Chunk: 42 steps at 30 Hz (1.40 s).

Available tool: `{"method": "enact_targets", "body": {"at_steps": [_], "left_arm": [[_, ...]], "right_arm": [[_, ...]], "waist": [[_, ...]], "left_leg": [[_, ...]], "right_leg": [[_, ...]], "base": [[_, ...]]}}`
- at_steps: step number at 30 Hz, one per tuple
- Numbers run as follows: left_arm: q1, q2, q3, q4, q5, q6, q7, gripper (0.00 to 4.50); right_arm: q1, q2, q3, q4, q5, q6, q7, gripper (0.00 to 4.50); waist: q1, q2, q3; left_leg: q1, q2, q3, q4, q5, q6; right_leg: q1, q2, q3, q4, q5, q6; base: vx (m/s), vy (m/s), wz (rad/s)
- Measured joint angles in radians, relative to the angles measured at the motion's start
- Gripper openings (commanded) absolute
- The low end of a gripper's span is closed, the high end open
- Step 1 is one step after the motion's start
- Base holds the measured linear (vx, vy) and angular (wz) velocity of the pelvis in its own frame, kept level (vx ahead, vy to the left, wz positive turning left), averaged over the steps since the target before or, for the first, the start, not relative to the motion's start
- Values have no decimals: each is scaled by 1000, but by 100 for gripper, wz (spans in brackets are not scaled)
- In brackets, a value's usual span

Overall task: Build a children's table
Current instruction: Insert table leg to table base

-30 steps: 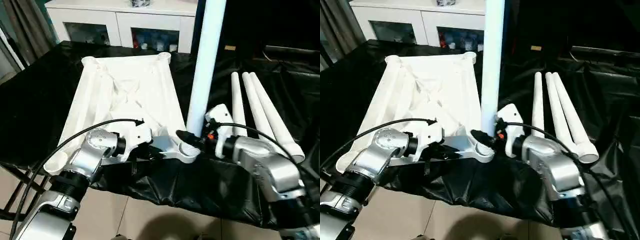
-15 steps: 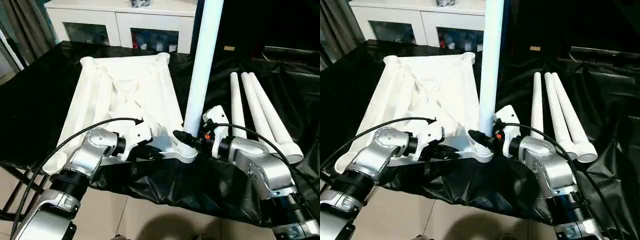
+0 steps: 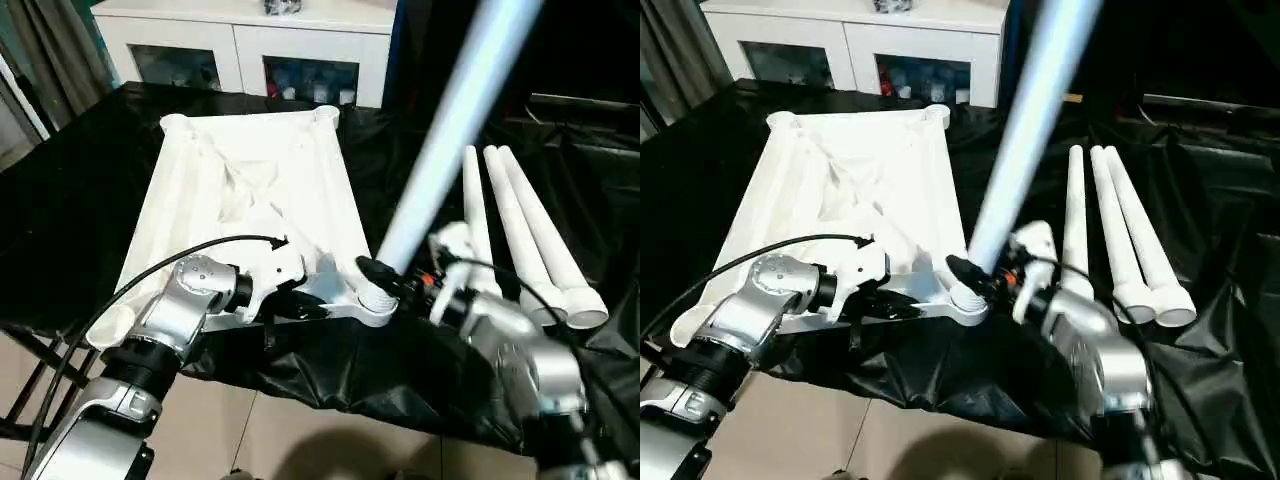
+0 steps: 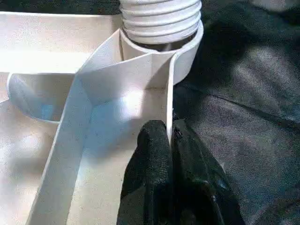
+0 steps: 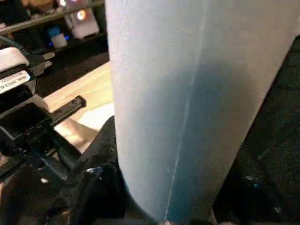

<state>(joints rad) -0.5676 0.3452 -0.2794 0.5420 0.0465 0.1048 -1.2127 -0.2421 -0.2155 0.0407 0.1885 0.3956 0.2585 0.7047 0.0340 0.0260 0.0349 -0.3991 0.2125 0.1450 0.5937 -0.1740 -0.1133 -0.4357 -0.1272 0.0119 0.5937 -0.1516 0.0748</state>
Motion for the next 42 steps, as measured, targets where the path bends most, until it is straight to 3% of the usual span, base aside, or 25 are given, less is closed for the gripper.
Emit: {"method": "enact_targets", "body": {"at_steps": [7, 13, 24, 32, 42], "left_arm": [[-11, -6, -4, 16, 0, -1, 4, 0], [-18, -11, -8, 25, 0, -3, 4, 0], [-22, -5, -10, 30, 0, -13, -3, 0], [-32, 10, -17, 34, 0, -27, -29, 0], [-50, 39, -38, 34, -3, -49, -104, 0]], "right_arm": [[58, 36, 10, 23, -46, -176, -31, 191], [81, 22, 41, 3, -97, -240, -52, 191], [21, -55, 87, -3, -130, -178, 34, 191], [-61, -120, 123, 55, -133, -156, 164, 191], [-145, -179, 178, 100, -155, -151, 351, 191]], "waist": [[1, 1, 0], [1, 1, 0], [0, -1, 1], [-4, -8, 6], [-1, -9, 6]], "left_leg": [[0, 0, 0, 0, 0, 0], [-1, 0, 0, 0, 0, 0], [-1, 0, 0, -3, 0, 0], [-1, 0, 0, -10, 0, 0], [-1, 0, 0, -19, 0, 0]], "right_leg": [[0, 0, 0, -1, 0, 0], [1, 0, 0, -1, 0, 0], [0, 0, 0, -2, 0, 0], [-1, 0, -1, -5, -2, 3], [1, 1, -4, -17, -1, -1]], "base": [[0, 0, 0], [0, 0, 0], [0, 0, 0], [0, 0, 0], [0, 0, 0]]}}
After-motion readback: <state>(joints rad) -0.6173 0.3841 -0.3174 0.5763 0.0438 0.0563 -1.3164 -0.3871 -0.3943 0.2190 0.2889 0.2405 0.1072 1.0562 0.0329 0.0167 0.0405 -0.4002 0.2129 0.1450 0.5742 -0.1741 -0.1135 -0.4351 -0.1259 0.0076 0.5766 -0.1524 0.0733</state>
